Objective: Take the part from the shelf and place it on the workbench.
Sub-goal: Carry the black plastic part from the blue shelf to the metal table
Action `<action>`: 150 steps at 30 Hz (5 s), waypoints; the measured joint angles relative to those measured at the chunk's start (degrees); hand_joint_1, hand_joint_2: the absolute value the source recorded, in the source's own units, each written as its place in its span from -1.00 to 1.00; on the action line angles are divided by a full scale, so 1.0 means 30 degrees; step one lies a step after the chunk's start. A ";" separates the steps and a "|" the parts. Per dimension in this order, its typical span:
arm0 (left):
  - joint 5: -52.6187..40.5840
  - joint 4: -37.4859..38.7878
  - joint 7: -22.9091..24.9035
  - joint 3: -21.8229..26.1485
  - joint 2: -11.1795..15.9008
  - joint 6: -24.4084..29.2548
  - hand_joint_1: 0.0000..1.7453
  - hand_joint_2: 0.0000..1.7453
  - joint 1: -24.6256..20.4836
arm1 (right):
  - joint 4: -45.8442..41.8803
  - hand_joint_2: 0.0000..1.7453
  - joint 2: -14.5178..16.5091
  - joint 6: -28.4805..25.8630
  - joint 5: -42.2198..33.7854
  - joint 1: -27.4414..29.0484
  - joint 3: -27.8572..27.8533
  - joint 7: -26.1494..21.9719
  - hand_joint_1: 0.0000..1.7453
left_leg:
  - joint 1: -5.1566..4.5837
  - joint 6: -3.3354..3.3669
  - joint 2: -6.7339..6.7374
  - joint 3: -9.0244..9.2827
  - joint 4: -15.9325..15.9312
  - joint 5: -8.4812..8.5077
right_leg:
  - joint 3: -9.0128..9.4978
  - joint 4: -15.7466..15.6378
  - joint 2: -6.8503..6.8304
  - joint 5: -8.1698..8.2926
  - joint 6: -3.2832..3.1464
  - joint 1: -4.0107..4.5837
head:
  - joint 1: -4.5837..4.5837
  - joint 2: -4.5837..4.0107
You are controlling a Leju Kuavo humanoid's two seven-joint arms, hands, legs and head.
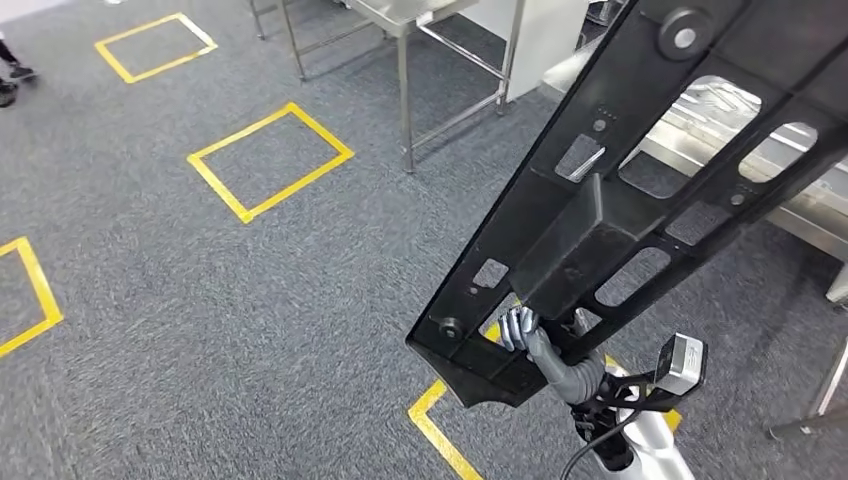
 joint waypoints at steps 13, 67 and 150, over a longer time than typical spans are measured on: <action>0.0056 0.0000 0.0734 0.0012 0.0042 0.0175 -1.00 1.00 0.0095 | -0.0022 1.00 -0.0026 0.0080 0.0024 0.0191 -0.0036 0.0041 1.00 | 0.0016 0.0804 -0.1319 0.0610 -0.2218 0.1714 | -0.0262 0.0313 0.2207 -0.0090 0.0661 0.0028 | 0.0004 0.0000; 0.0107 0.0000 0.0612 0.0202 -0.0175 0.0069 -1.00 1.00 0.0194 | 0.0301 1.00 0.0075 0.0281 -0.0088 -0.0607 -0.0060 0.0617 1.00 | -0.0051 0.0322 -0.0755 -0.0734 0.1517 0.0123 | -0.0057 0.0096 0.1375 0.0117 -0.0002 0.0183 | 0.0007 0.0000; 0.0002 0.0000 0.0559 0.0224 -0.0179 -0.0309 -1.00 1.00 0.0170 | 0.0893 1.00 -0.0027 0.0088 -0.0588 -0.1312 0.0133 0.0832 1.00 | -0.0193 0.0635 -0.0585 0.3457 -0.1800 -0.0115 | -0.1103 0.0383 -0.0051 0.0734 0.0400 0.0113 | 0.0000 0.0000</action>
